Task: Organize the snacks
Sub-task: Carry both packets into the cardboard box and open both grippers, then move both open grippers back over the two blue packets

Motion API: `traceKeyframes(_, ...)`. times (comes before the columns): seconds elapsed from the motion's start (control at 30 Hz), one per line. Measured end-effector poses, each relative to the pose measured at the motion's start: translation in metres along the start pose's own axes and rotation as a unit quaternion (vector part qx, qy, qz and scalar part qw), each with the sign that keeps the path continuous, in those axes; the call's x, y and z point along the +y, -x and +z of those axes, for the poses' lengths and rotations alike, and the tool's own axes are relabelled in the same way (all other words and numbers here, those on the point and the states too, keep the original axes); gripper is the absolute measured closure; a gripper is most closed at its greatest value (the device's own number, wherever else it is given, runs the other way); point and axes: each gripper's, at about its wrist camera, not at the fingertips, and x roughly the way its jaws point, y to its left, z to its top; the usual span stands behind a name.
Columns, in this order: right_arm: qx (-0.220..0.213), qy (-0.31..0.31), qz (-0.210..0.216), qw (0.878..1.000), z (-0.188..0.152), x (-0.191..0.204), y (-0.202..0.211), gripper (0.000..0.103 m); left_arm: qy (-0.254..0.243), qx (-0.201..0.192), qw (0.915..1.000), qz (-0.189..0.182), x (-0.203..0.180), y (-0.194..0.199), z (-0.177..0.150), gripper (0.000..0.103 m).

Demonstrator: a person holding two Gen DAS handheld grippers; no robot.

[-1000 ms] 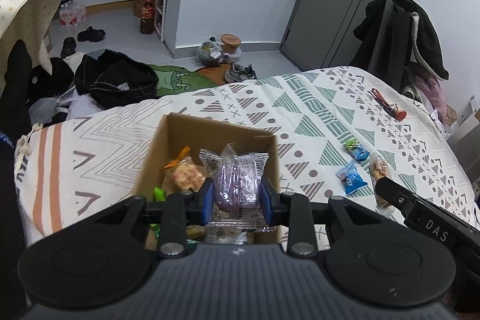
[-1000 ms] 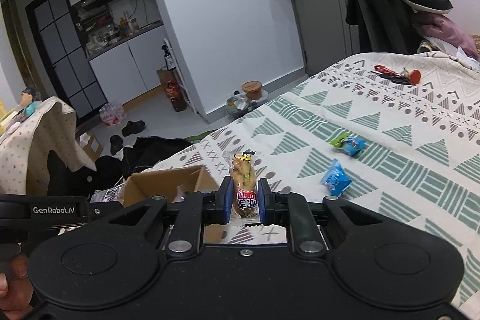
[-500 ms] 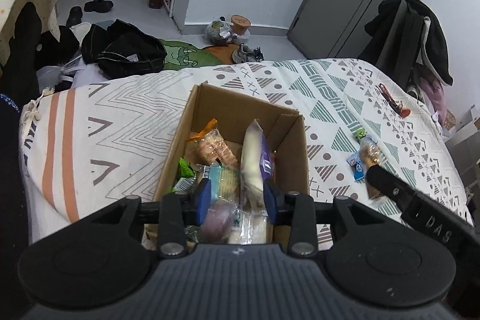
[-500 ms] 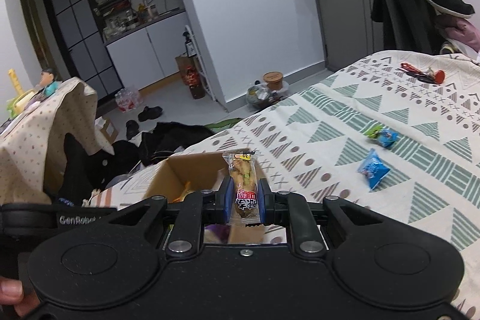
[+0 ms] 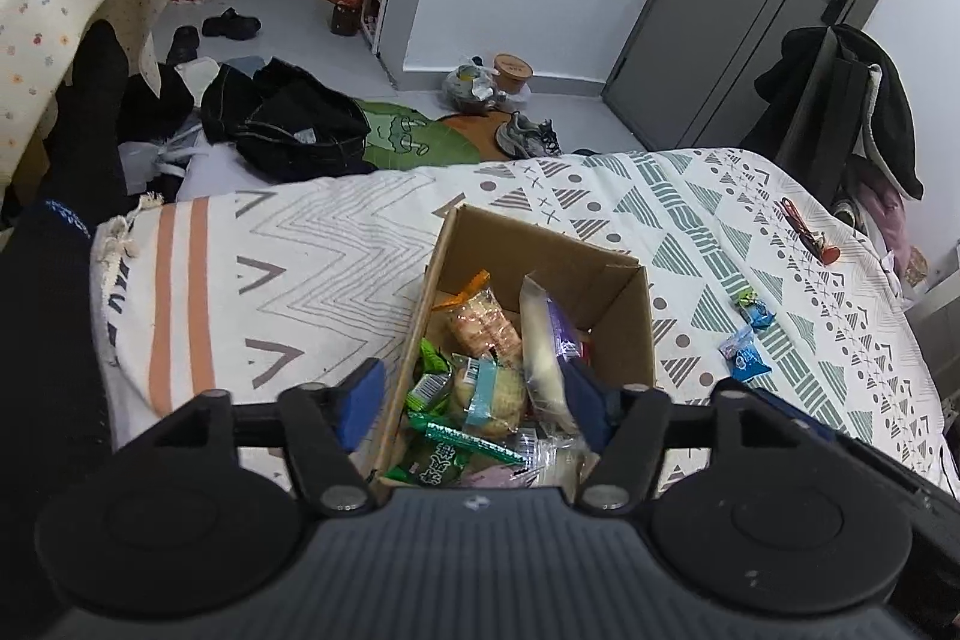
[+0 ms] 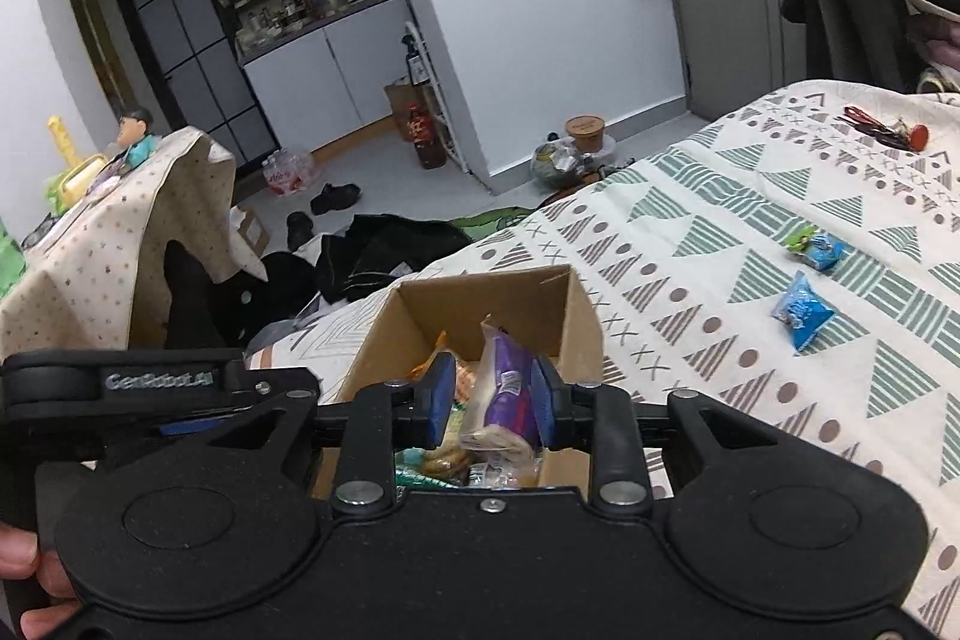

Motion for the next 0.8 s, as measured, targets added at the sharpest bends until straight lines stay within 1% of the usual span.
traceKeyframes(0.03,-0.001,-0.005,-0.003,1.0,0.001,-0.004,0.002,0.072,-0.004,-0.004,1.0,0.0,-0.001,0.002,0.0,0.028)
traceKeyframes(0.1,-0.006,-0.011,-0.013,1.0,0.004,-0.012,0.006,0.067,-0.012,-0.013,0.9998,0.004,-0.004,0.005,0.0,0.022)
traceKeyframes(0.23,-0.014,-0.014,-0.031,0.999,0.007,-0.025,0.016,0.058,-0.027,-0.019,0.9994,0.005,-0.013,0.008,-0.001,0.018)
traceKeyframes(0.3,-0.018,-0.014,-0.037,0.999,0.008,-0.033,0.021,0.052,-0.033,-0.02,0.9992,0.005,-0.018,0.009,0.0,0.015)
traceKeyframes(0.33,-0.019,-0.015,-0.042,0.999,0.008,-0.038,0.023,0.048,-0.037,-0.021,0.9991,0.006,-0.02,0.009,-0.001,0.015)
traceKeyframes(0.43,-0.021,-0.018,-0.05,0.998,0.009,-0.051,0.03,0.046,-0.042,-0.023,0.9988,0.003,-0.028,0.009,-0.001,0.013)
traceKeyframes(0.47,-0.022,-0.02,-0.052,0.998,0.01,-0.055,0.032,0.044,-0.045,-0.022,0.9987,0.003,-0.032,0.009,-0.002,0.012)
traceKeyframes(0.63,-0.026,-0.028,-0.067,0.997,0.01,-0.077,0.04,0.04,-0.053,-0.022,0.9983,-0.001,-0.049,0.007,-0.003,0.012)
traceKeyframes(0.73,-0.028,-0.031,-0.074,0.996,0.01,-0.09,0.045,0.037,-0.047,-0.022,0.9985,-0.014,-0.057,0.007,-0.002,0.012)
traceKeyframes(0.8,-0.03,-0.032,-0.078,0.996,0.011,-0.097,0.047,0.031,-0.049,-0.019,0.9984,-0.018,-0.066,0.006,-0.001,0.012)
